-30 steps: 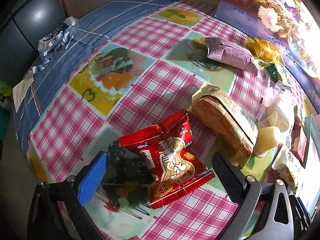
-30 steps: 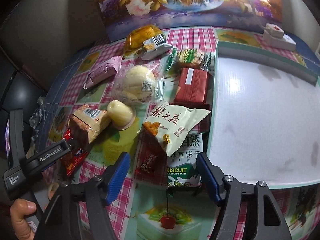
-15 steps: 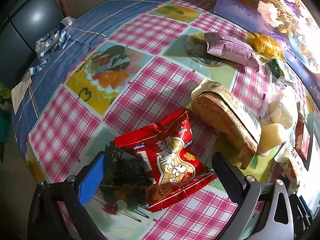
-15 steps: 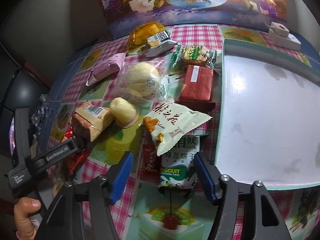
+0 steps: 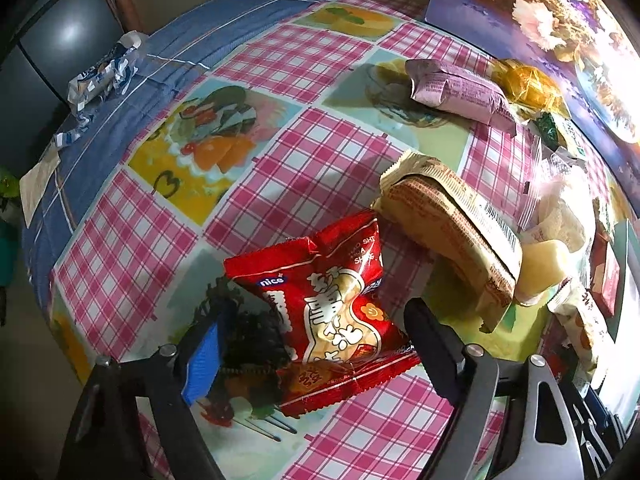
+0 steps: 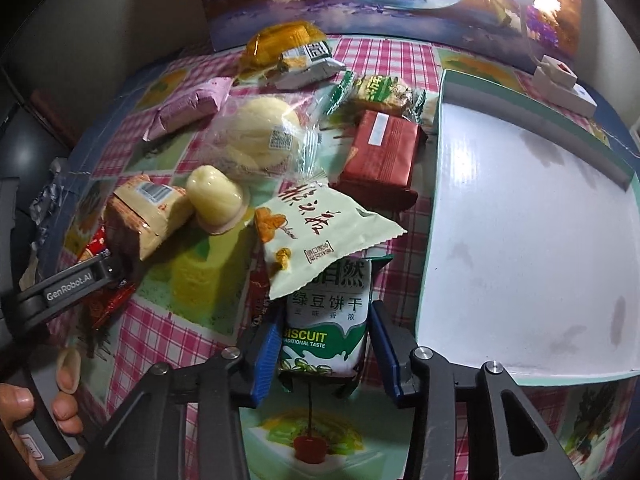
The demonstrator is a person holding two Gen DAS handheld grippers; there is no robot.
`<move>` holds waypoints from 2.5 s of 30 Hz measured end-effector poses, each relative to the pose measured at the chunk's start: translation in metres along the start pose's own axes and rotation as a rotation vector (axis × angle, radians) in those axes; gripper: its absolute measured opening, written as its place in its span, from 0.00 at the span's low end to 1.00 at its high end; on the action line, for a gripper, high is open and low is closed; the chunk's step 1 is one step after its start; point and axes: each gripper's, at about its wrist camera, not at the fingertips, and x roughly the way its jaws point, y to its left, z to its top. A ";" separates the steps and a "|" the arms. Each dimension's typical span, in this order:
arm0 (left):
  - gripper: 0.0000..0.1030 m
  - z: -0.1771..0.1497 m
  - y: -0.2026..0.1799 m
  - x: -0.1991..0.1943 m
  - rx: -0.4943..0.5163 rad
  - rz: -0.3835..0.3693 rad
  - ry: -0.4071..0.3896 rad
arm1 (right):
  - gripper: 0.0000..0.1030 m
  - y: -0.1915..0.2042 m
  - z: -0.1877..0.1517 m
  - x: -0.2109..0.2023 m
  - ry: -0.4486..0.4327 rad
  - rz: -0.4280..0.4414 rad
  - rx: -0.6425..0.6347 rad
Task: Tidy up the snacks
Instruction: 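Grasp the red chip bag with the left tool while the right tool grasps the green BISCUIT box, then lift the red chip bag with the left tool while the right tool lifts the BISCUIT box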
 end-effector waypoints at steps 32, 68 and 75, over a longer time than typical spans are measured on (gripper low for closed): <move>0.56 -0.001 0.000 -0.034 0.021 0.046 -0.055 | 0.41 -0.003 -0.006 -0.023 -0.026 0.071 0.038; 0.56 -0.018 0.029 -0.045 -0.040 -0.044 -0.034 | 0.41 -0.036 -0.005 -0.033 -0.044 0.072 0.139; 0.59 -0.023 0.008 -0.038 0.034 -0.085 0.002 | 0.41 -0.036 -0.005 -0.034 -0.045 0.078 0.143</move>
